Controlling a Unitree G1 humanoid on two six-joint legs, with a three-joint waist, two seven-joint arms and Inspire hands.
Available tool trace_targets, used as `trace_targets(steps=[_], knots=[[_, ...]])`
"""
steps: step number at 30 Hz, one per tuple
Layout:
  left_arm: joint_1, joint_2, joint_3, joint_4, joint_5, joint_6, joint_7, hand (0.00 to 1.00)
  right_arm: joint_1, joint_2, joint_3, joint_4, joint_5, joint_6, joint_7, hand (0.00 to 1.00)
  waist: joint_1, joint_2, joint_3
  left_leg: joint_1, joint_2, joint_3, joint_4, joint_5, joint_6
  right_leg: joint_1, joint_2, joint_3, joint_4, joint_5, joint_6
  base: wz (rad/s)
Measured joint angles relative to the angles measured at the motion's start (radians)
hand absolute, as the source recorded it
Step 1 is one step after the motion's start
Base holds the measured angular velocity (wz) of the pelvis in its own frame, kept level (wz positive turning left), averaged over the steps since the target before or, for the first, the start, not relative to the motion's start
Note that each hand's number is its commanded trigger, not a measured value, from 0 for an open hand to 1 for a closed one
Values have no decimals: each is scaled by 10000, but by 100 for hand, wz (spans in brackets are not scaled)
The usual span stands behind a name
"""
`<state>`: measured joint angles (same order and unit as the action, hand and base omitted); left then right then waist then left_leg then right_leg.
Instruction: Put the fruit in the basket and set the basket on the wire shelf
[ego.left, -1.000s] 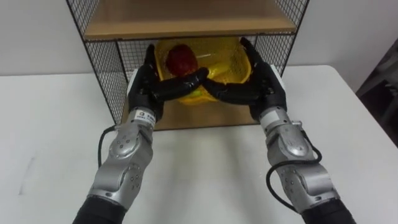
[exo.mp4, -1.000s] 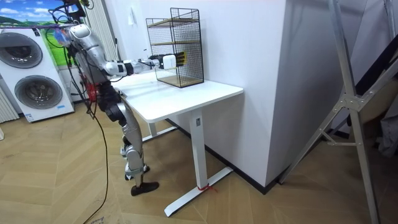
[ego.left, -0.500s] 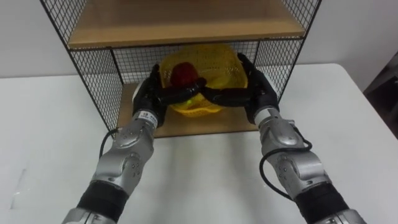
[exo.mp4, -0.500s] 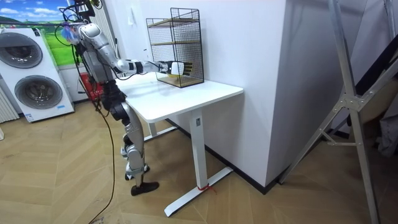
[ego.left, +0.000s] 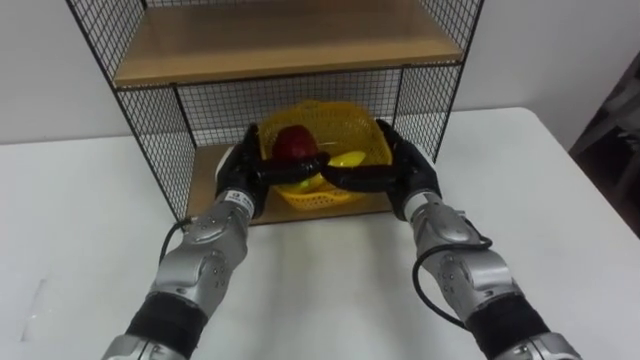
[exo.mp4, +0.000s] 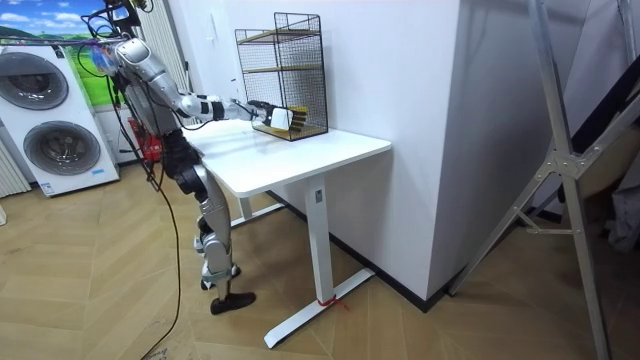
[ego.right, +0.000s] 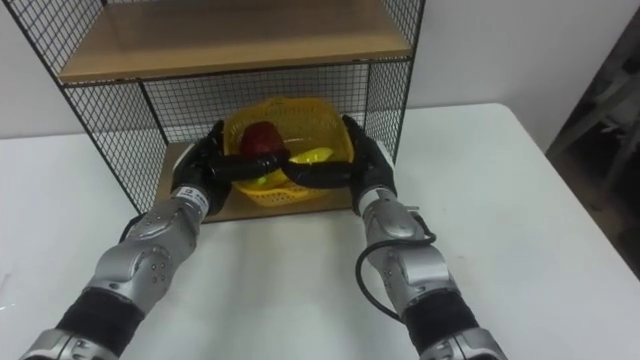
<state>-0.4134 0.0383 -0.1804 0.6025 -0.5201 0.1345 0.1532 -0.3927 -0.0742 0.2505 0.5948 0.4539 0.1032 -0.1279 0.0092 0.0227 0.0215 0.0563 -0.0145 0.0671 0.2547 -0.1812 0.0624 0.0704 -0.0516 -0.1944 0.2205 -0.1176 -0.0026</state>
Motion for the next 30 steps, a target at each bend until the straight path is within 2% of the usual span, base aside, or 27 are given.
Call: trace_targets(steps=[12, 17, 23, 27, 30], knots=[[170, -78, -27, 67, 20, -68, 311, 0, 21, -67, 5, 138, 1, -5, 1, 0, -67, 24, 22, 301, -40, -177, -130, -17, -22, 350, -32, -210, -20, -150, 5, 5], [331, 51, 3, 103, 18, -229, 240, 0, 68, -70, 5, 138, 0, -5, 146, 0, -61, -28, 37, 378, -42, -191, -160, -18, -25, 429, -28, -262, -49, -160, 6, 1], [598, 145, 249, 199, 2, -314, 112, 0, 300, -108, 4, 114, -32, -21, 150, 0, -48, -89, -17, 536, -34, -179, -150, -23, -30, 583, 7, -271, -168, -132, 7, 0], [630, 132, 266, 156, 6, -303, 199, 0, 324, -113, -20, 77, -306, -21, 67, 0, -54, -47, -107, 497, -34, -219, -138, -27, -33, 582, -9, -283, -161, -132, 7, 0], [633, 132, 277, 147, 30, -302, 327, 0, 324, -146, -70, 34, -346, -22, -15, 0, -54, -13, -137, 550, -33, -246, -133, -24, -35, 604, -9, -291, -143, -116, 0, 0]])
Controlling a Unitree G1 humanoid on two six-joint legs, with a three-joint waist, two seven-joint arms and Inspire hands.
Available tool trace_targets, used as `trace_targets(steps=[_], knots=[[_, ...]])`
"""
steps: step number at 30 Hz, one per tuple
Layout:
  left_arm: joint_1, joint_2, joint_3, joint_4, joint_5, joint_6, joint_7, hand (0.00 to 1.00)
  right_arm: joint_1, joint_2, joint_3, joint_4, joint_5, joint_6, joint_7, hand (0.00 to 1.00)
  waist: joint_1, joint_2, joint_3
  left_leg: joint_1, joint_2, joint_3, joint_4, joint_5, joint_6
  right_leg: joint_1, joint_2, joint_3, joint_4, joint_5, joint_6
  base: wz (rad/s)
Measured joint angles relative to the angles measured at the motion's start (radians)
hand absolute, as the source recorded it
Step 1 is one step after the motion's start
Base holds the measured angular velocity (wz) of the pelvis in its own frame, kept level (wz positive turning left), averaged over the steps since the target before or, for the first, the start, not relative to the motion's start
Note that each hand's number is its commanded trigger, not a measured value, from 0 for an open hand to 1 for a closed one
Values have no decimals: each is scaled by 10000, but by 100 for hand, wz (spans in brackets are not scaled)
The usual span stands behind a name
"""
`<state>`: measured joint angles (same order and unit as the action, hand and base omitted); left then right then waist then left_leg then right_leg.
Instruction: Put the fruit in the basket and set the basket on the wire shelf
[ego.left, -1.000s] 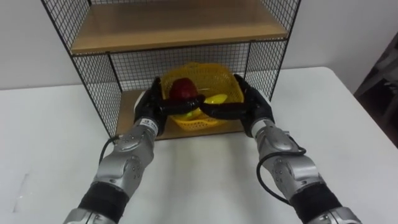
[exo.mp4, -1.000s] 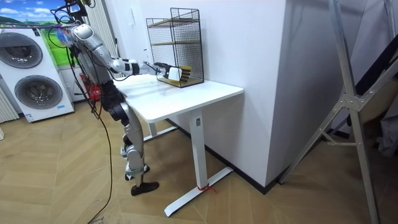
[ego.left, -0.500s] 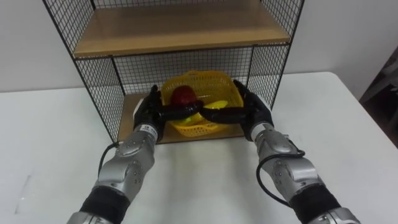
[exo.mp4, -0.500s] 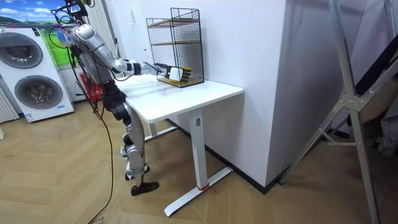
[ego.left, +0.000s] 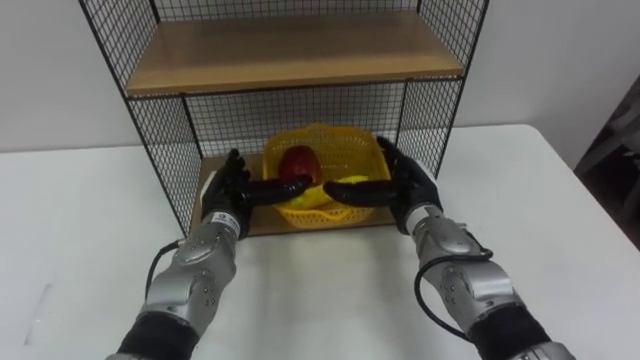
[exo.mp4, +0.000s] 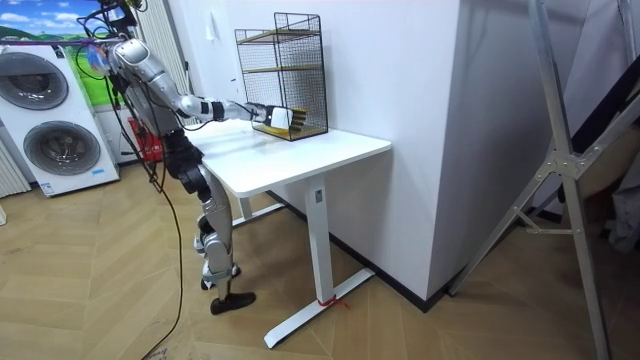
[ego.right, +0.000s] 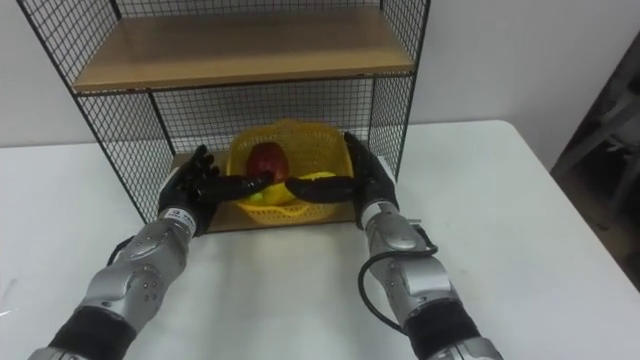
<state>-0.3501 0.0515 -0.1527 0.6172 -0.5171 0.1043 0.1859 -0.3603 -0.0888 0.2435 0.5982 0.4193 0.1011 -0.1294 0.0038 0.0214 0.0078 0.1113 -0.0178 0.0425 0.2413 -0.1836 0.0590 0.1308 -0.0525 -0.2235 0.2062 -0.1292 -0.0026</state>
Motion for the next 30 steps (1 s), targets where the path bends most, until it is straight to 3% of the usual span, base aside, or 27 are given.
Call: trace_targets(steps=[3, 6, 9, 13, 19, 30], knots=[[1, -9, 139, -1, 65, 0, 44, 0, 0, -28, -33, -57, -259, -1, -1, 0, -3, -5, -25, 59, -2, -45, -4, 0, -1, 116, 1, -18, -6, -4, 1, 4], [2, 27, 337, -46, 65, -2, 197, 0, 0, -62, -37, -201, -354, -2, -3, 0, 1, -51, -151, 75, -4, -67, -10, 5, -9, 139, 2, -17, -12, -11, 3, 1], [333, 123, 364, -900, 109, -1, 242, 0, 22, -160, -188, -605, -753, 0, 7, 0, 1, -87, -174, 84, -18, -71, -29, 9, -11, 133, 0, 4, -14, -16, 11, 0], [538, 193, 473, -1797, 812, -1, 265, 0, 417, -207, -692, -1834, -1550, -11, 8, 0, 32, -154, -134, 61, -45, -143, -39, 13, -8, 142, -3, -14, -27, -23, 24, 5], [1193, 312, 543, -2946, 998, -2, 304, 0, 1178, -258, -710, -3114, -1991, -33, 23, 0, 20, -213, -87, 17, -51, -159, -36, 13, -9, 109, -6, 8, -27, -59, 42, 1], [1461, 337, 631, -4837, 2067, -30, 148, 0, 1423, -293, -1095, -4890, -2718, -192, 152, 0, 52, -239, -66, -103, -51, -87, -45, 19, -8, -33, 16, 38, -54, -81, 49, 0]])
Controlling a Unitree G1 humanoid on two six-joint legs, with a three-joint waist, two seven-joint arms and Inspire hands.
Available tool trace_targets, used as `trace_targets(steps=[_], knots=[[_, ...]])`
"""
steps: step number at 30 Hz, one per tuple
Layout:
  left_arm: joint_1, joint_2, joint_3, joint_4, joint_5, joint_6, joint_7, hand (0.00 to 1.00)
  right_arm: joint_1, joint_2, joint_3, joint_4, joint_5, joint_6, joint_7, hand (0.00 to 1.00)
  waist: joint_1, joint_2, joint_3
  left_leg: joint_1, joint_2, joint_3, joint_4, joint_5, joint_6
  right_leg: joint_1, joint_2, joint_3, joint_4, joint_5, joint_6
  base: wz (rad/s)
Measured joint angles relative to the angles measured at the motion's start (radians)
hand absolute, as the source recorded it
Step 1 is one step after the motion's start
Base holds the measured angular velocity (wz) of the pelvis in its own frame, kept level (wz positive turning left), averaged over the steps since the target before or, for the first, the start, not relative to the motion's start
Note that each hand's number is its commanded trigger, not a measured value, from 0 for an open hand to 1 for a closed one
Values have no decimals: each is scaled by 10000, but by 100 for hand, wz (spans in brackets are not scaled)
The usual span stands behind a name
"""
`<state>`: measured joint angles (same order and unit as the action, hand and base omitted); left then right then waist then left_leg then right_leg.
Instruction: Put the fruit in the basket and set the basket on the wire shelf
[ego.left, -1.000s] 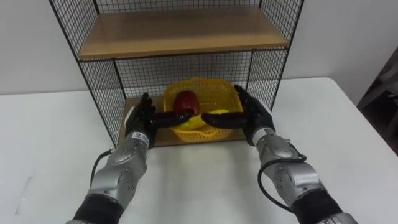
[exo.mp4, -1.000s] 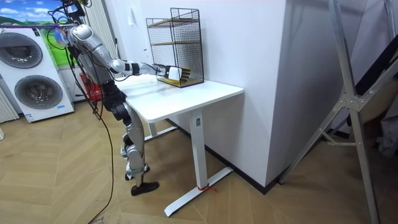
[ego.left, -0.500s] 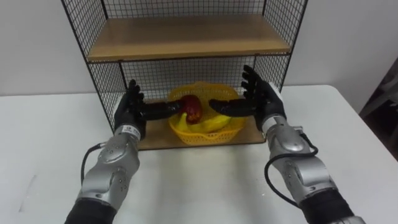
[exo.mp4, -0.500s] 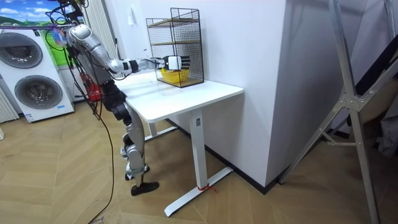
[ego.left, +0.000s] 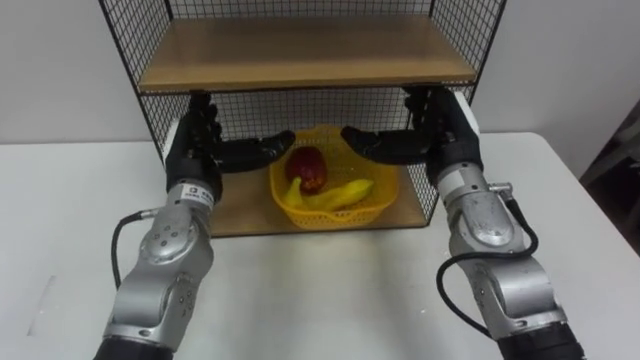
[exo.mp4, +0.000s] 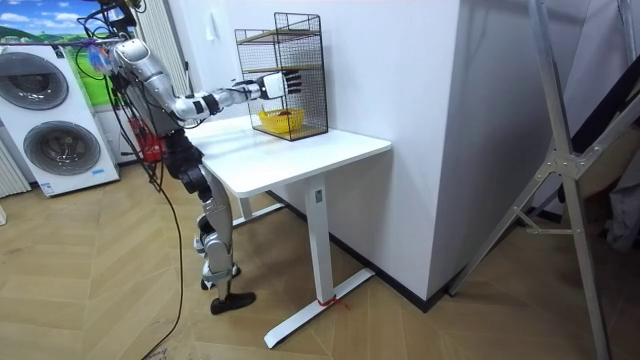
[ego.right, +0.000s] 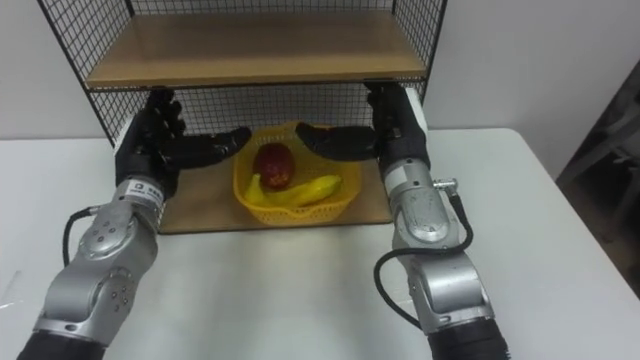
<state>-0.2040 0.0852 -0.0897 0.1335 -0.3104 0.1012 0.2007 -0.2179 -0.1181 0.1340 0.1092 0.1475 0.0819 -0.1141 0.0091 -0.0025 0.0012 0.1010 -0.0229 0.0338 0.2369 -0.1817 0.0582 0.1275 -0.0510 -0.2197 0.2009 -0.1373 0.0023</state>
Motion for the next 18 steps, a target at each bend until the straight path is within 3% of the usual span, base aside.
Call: trace_targets(steps=[5, 10, 13, 18], knots=[[170, -10, 95, -15, 3, 13, -333, 0, 323, -67, -8, -266, 0, 1, 299, 0, -8, 2, -1, -47, 12, 34, -13, -2, -1, -64, 16, 41, -115, 24, 0, -1], [931, -7, 49, -665, -1, 12, -663, 0, 857, -103, 4, -553, 154, 0, 642, 0, -17, 14, -10, -128, 42, 67, -14, -1, -1, -106, 92, 155, -159, 123, -8, -4], [1420, 60, 2, -1123, -1, 12, -847, 0, 1268, -113, -1, -766, 145, 0, 729, 0, -10, 54, -80, -214, 48, 138, -12, -2, 0, -295, 97, 244, -135, 107, 2, -9], [1867, 64, -34, -1673, 102, -85, -963, 0, 2045, -122, -6, -1544, 131, -110, 882, 0, -21, 108, -82, -233, 67, 207, -62, -1, -1, -391, 120, 313, -131, 122, -19, -6]])
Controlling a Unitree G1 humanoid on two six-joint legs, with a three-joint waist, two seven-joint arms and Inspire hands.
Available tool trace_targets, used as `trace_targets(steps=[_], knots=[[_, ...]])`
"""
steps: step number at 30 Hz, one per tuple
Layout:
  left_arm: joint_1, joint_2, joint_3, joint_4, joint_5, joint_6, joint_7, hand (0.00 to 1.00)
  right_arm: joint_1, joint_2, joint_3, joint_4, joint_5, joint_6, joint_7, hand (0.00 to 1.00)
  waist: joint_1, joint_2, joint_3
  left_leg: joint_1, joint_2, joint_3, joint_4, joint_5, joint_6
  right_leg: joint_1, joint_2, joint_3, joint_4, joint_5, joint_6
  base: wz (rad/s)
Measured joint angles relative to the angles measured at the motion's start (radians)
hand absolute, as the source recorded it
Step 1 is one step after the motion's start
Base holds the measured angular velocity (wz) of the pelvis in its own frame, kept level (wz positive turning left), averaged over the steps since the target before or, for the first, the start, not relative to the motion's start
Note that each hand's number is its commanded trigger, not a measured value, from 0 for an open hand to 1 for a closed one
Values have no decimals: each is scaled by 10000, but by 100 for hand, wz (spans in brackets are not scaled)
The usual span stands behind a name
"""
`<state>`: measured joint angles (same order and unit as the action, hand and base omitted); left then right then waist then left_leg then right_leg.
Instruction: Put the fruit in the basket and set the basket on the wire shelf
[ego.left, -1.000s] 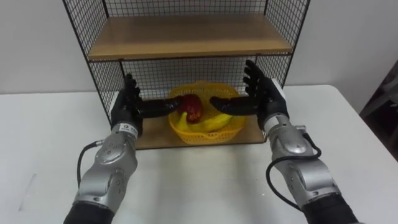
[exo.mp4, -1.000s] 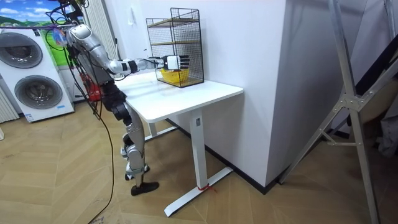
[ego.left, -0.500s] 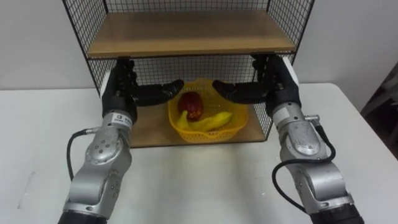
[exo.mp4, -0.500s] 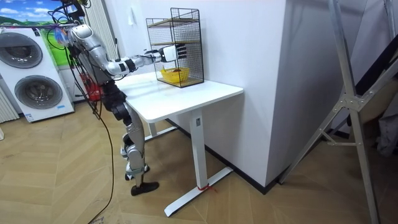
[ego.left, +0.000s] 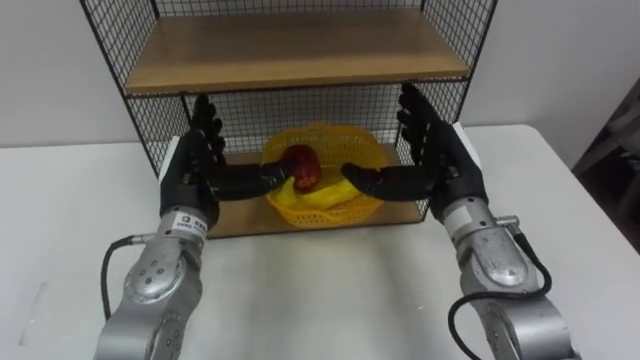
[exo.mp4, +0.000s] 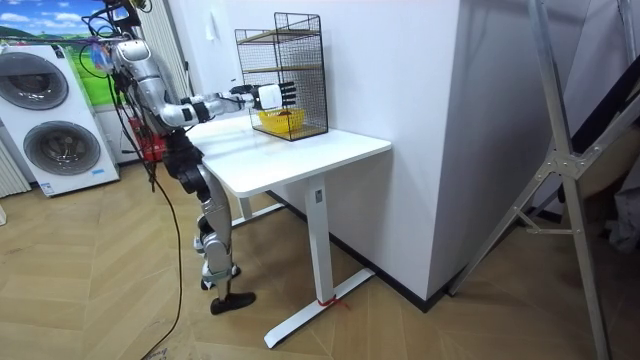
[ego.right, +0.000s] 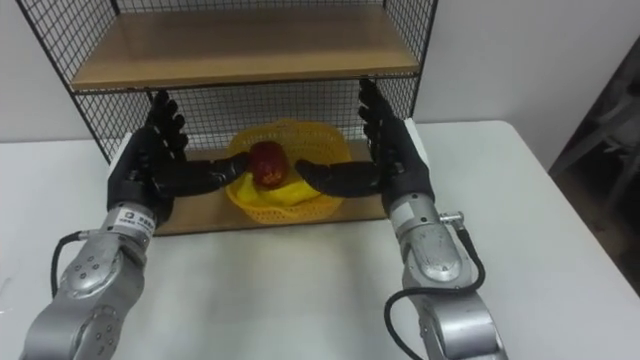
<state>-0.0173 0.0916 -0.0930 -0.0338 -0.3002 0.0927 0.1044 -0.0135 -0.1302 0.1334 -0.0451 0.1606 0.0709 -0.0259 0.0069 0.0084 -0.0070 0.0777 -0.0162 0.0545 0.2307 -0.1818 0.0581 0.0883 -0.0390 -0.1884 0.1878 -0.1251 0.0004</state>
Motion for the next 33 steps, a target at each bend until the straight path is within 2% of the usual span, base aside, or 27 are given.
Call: trace_targets(steps=[3, 8, 10, 13, 17, 19, 21, 26, 29, 33], knots=[[382, -1, -57, -282, 279, -266, -114, 0, 352, -9, -2, -142, 107, -300, 288, 0, 4, 45, -6, 51, 30, 110, -28, -1, -2, -51, 24, 106, 0, 0, -1, -10], [892, 14, -70, -619, 573, -659, -301, 0, 667, -104, -21, -259, 108, -503, 632, 0, -1, 49, -11, 37, 45, 230, -108, 0, -8, -153, 54, 229, -6, 7, 10, -9], [1347, 110, -90, -757, 556, -1071, -443, 0, 1176, -289, -3, -499, 109, -782, 838, 0, 10, 1, 25, 32, 42, 256, -196, 39, -21, -140, 58, 227, -16, 48, -19, -2], [2016, 188, -96, -766, 560, -1166, -524, 0, 1884, -341, -2, -499, 23, -874, 1116, 0, 16, -111, 93, 21, 44, 292, -262, 53, -32, -218, 66, 249, -7, 38, -10, -3], [2778, 225, -82, -870, 330, -1189, -939, 0, 2390, -348, -48, -563, -12, -873, 1515, 0, 48, -217, 55, -106, 42, 291, -265, 45, -36, -375, 66, 337, 25, -19, 61, -3], [3164, 235, -80, -924, -73, -1291, -1327, 0, 2585, -371, -119, -691, 394, -886, 1743, 0, 56, -270, 70, -144, 43, 292, -259, 52, -34, -365, 82, 343, 0, 45, -11, 0], [3297, 288, -82, -924, -250, -1309, -1563, 0, 2672, -410, -216, -700, 731, -945, 1909, 0, 69, -283, 81, -172, 43, 292, -256, 52, -35, -369, 85, 340, -15, 61, -23, 0], [3432, 429, -50, -981, -615, -1646, -1952, 0, 2935, -414, -505, -884, 781, -1072, 2220, 0, 179, -246, 70, -190, 42, 269, -243, 47, -37, -399, 57, 211, -25, 15, 31, 2], [3625, 430, -51, -1035, -622, -1877, -2022, 0, 2998, -409, -601, -905, 759, -1078, 2305, 0, 211, -181, 20, -323, 38, 270, -246, 49, -35, -487, 54, 204, -12, 18, 28, 0], [4033, 464, 42, -1035, -599, -1883, -2085, 0, 3313, -401, -880, -1001, 700, -1109, 2371, 0, 192, -142, 33, -481, 25, 168, -248, 87, -34, -556, 44, 60, -27, 38, -2, 11]])
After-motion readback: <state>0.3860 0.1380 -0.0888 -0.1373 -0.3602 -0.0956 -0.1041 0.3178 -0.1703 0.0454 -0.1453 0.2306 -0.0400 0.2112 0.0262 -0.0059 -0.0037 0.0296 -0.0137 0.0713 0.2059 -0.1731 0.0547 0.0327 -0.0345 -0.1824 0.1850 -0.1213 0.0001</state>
